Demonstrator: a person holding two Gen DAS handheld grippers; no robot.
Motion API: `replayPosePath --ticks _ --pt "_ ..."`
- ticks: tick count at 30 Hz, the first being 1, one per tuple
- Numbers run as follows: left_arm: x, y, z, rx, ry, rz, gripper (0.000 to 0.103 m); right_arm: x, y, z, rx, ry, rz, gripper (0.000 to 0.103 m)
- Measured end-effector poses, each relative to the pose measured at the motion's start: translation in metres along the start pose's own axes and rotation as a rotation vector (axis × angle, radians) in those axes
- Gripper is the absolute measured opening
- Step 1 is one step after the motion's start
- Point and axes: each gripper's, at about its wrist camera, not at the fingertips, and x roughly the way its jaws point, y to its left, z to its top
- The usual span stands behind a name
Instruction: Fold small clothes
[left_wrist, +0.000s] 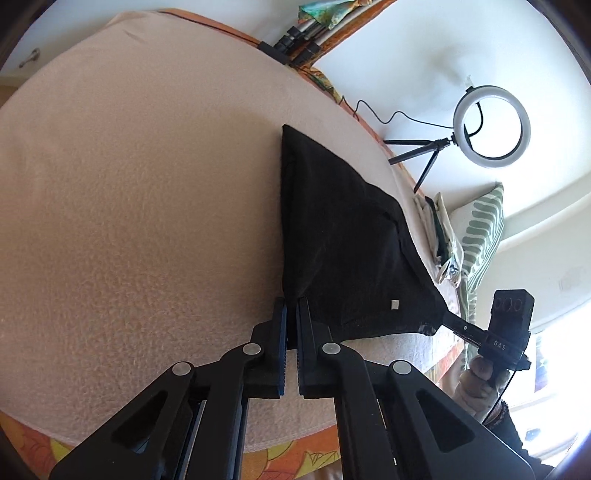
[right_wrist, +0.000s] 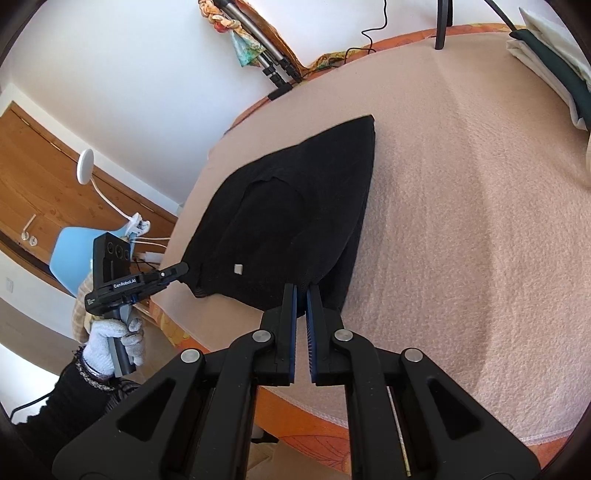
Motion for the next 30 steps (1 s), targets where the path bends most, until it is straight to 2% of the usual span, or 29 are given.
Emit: replayPosePath --ticks 3,6,9,11,12,13,15,16,17,19,21,27,30 --pt "0.003 0.003 -0.001 0.013 0.006 0.03 0.002 0.012 -0.009 -0.007 0.004 0.05 -0.054 0.006" --pt "-0.004 -0.006 0.001 0.076 0.002 0.094 0.014 0.012 -0.008 -0.009 -0.026 0.078 -0.072 0.006" --pt "-0.017 -0.011 0.006 0.094 -0.048 0.114 0.014 0.005 -0.002 -0.007 -0.081 0.09 -0.129 0.008" --pt "-0.025 -0.017 0.012 0.11 -0.096 0.117 0.015 -0.004 0.0 -0.004 -0.11 0.063 -0.136 0.008" --pt "-0.027 -0.019 0.017 0.111 -0.111 0.106 0.018 -0.009 0.001 0.001 -0.117 0.044 -0.126 0.008" --pt "-0.027 -0.022 0.023 0.112 -0.119 0.102 0.024 -0.012 0.0 0.008 -0.114 0.022 -0.119 0.008" --pt "-0.023 -0.027 0.035 0.107 -0.134 0.09 0.029 -0.014 -0.004 0.025 -0.095 -0.019 -0.106 0.01" --pt "-0.02 -0.029 0.042 0.103 -0.136 0.076 0.03 -0.012 -0.006 0.035 -0.088 -0.036 -0.097 0.017" --pt "-0.016 -0.031 0.049 0.096 -0.14 0.075 0.03 -0.011 -0.008 0.044 -0.082 -0.055 -0.099 0.03" --pt "-0.01 -0.033 0.063 0.081 -0.145 0.064 0.033 -0.007 -0.015 0.061 -0.047 -0.093 -0.087 0.042" --pt "-0.002 -0.035 0.076 0.07 -0.156 0.062 0.04 -0.001 -0.02 0.078 -0.01 -0.113 -0.052 0.042" --pt "0.032 -0.042 0.105 0.082 -0.153 0.072 0.041 0.034 -0.027 0.118 0.011 -0.118 -0.068 0.043" --pt "0.05 -0.047 0.11 0.128 -0.135 0.119 0.041 0.053 -0.032 0.131 0.011 -0.105 -0.101 0.043"
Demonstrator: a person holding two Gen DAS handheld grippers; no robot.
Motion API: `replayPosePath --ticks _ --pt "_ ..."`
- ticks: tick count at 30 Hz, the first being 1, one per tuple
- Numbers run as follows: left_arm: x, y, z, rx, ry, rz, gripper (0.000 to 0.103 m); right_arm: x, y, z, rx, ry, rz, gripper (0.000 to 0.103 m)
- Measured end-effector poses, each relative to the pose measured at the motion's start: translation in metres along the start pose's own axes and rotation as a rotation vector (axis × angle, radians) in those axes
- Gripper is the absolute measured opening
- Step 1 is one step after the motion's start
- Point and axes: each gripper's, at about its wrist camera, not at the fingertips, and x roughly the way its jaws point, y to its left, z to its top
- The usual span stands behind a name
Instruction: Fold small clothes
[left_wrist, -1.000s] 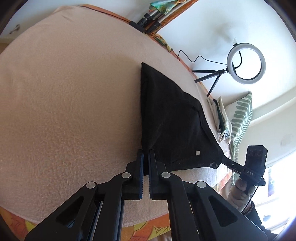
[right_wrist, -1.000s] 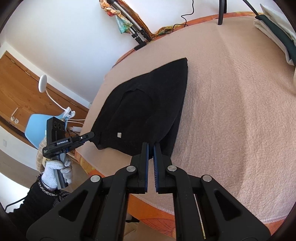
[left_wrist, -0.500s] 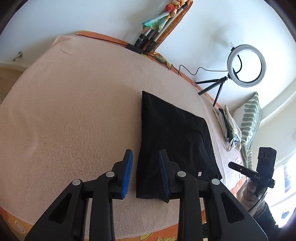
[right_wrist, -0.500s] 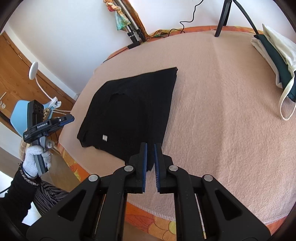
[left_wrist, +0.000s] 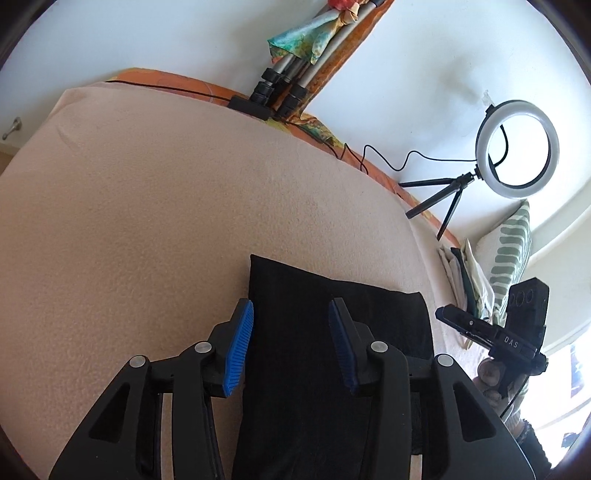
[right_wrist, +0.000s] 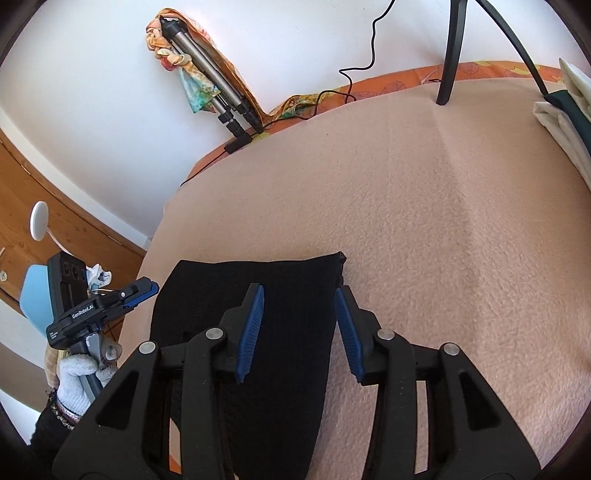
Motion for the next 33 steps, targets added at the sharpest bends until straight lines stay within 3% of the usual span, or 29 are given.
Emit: replayPosePath --ticks 3,4,5,7,13,18,24,27,29,31,33 --pt "0.015 -0.005 -0.002 0.04 0.021 0.035 0.041 0.018 -0.006 0.007 0.032 0.016 0.006 0.042" --pt "0.018 -0.006 -0.003 0.051 0.025 0.049 0.041 0.022 -0.007 0.009 0.04 0.018 0.006 0.037" --pt "0.021 -0.006 -0.004 0.066 0.025 0.071 0.041 0.025 -0.007 0.009 0.037 0.021 -0.002 0.023" --pt "0.024 -0.007 -0.006 0.099 0.018 0.127 0.041 0.032 -0.005 0.01 0.011 0.044 -0.029 0.008" --pt "0.024 -0.009 -0.007 0.182 -0.022 0.269 0.041 0.033 -0.007 0.012 -0.056 0.028 -0.204 0.005" --pt "0.003 -0.015 -0.011 0.209 -0.076 0.32 0.041 0.011 -0.009 0.017 -0.057 -0.027 -0.189 0.005" --pt "-0.032 -0.035 -0.017 0.238 -0.168 0.314 0.041 -0.003 -0.01 0.017 -0.049 -0.063 -0.172 0.005" --pt "-0.043 -0.044 -0.02 0.265 -0.195 0.31 0.041 -0.001 -0.009 0.016 -0.06 -0.055 -0.159 0.015" --pt "-0.049 -0.048 -0.022 0.274 -0.205 0.307 0.051 -0.001 -0.007 0.014 -0.083 -0.059 -0.155 0.059" --pt "-0.052 -0.051 -0.025 0.283 -0.209 0.31 0.053 -0.002 -0.005 0.011 -0.104 -0.087 -0.146 0.067" --pt "-0.053 -0.052 -0.027 0.289 -0.204 0.309 0.054 0.0 -0.005 0.01 -0.118 -0.079 -0.145 0.067"
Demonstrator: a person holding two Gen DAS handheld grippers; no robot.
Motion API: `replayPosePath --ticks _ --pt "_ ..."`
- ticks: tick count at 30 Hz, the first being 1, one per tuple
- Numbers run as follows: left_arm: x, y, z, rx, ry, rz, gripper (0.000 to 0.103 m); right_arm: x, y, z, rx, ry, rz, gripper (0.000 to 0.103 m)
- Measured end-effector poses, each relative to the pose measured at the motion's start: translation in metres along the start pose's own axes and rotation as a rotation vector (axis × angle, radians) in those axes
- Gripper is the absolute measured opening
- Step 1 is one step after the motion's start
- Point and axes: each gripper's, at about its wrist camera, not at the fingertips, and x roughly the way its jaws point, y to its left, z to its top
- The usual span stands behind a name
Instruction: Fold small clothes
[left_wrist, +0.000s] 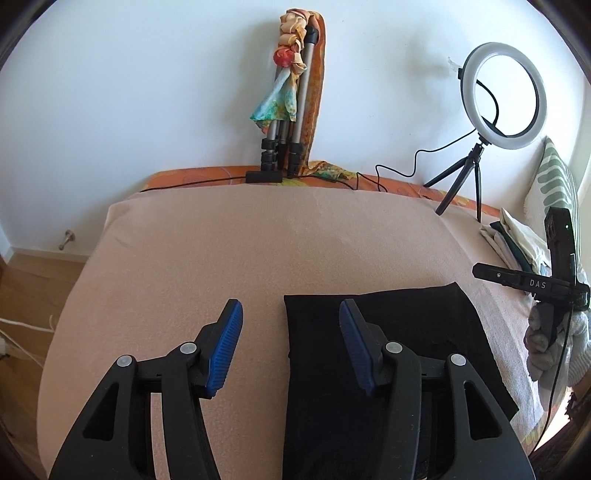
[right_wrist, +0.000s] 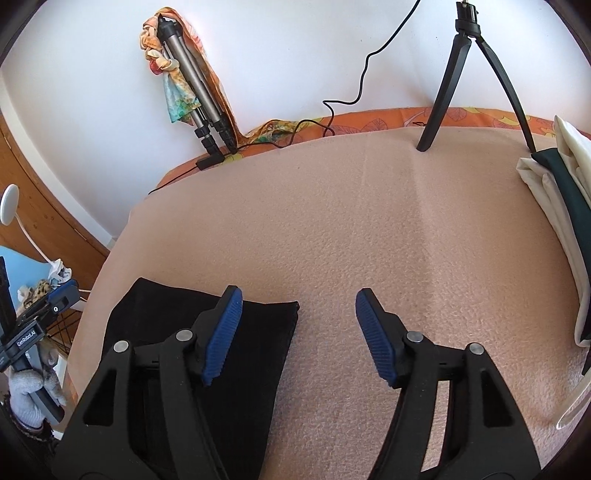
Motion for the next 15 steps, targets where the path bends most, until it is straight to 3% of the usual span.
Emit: replayPosePath --ticks 2,4,11,15 --pt "0.001 0.001 -0.002 -0.005 0.026 -0.016 0.058 0.004 -0.002 -0.001 0.006 0.014 0.018 0.067" --pt "0.002 0.008 -0.007 -0.076 0.08 -0.073 0.069 0.009 -0.006 -0.003 0.028 0.03 0.061 0.068" --pt "0.003 0.053 -0.051 -0.457 0.286 -0.35 0.07 0.017 -0.024 -0.008 0.097 0.072 0.138 0.068" --pt "-0.003 0.066 -0.079 -0.572 0.341 -0.41 0.07 0.022 -0.03 -0.009 0.136 0.104 0.188 0.068"
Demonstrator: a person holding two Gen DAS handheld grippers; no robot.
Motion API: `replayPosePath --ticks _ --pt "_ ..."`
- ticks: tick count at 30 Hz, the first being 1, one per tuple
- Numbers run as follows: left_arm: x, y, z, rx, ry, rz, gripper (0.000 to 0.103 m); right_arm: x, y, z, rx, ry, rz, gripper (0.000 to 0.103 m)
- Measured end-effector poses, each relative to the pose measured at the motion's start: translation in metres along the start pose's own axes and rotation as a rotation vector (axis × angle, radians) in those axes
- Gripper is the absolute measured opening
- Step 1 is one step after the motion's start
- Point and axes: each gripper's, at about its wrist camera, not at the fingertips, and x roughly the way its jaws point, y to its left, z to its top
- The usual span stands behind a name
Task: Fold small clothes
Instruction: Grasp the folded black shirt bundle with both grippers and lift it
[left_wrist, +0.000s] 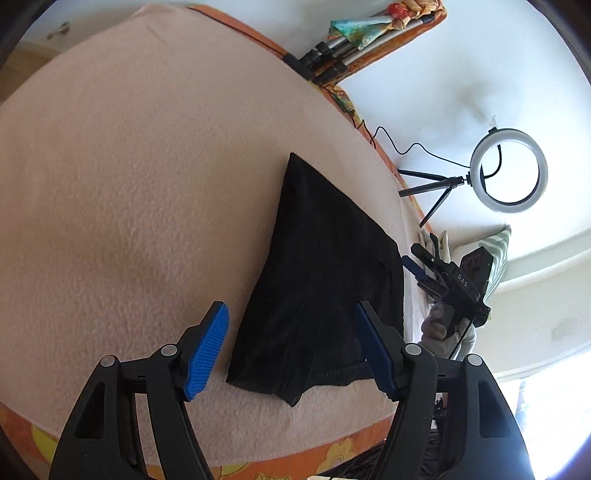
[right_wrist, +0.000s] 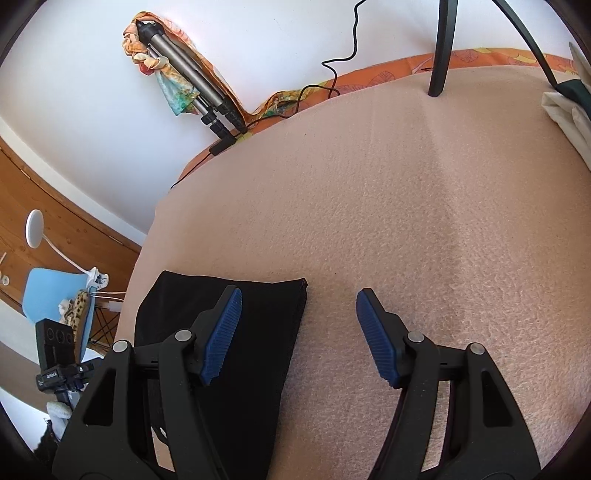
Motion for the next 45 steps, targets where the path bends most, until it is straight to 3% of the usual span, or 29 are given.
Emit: replayPosePath --ticks 8,14,16,27,28,30,32,34,45 --pt "-0.007 0.023 -0.033 -0.155 0.0 -0.116 0.07 0.007 0.0 0.0 0.014 0.032 0.065 0.068" --pt "0.005 0.017 -0.032 -0.158 0.0 -0.183 0.07 0.013 -0.001 0.002 0.029 0.056 0.149 0.067" --pt "0.011 0.016 -0.03 -0.175 0.008 -0.215 0.07 0.017 -0.001 0.002 0.044 0.063 0.174 0.061" --pt "0.031 -0.018 -0.028 -0.018 -0.006 -0.179 0.067 0.034 0.006 0.0 0.076 0.063 0.231 0.046" --pt "0.033 -0.019 -0.027 -0.015 -0.004 -0.177 0.062 0.035 0.006 0.0 0.08 0.063 0.227 0.041" --pt "0.039 -0.017 -0.027 -0.029 0.005 -0.168 0.042 0.037 0.006 0.0 0.09 0.064 0.211 0.03" --pt "0.044 -0.017 -0.028 -0.032 0.012 -0.152 0.021 0.04 0.007 0.0 0.092 0.072 0.183 0.012" --pt "0.045 -0.019 -0.027 -0.006 0.012 -0.123 0.014 0.04 0.009 0.0 0.087 0.069 0.167 0.011" --pt "0.025 -0.036 -0.033 0.123 -0.039 -0.09 0.01 0.011 0.048 0.01 -0.011 -0.011 0.114 0.007"
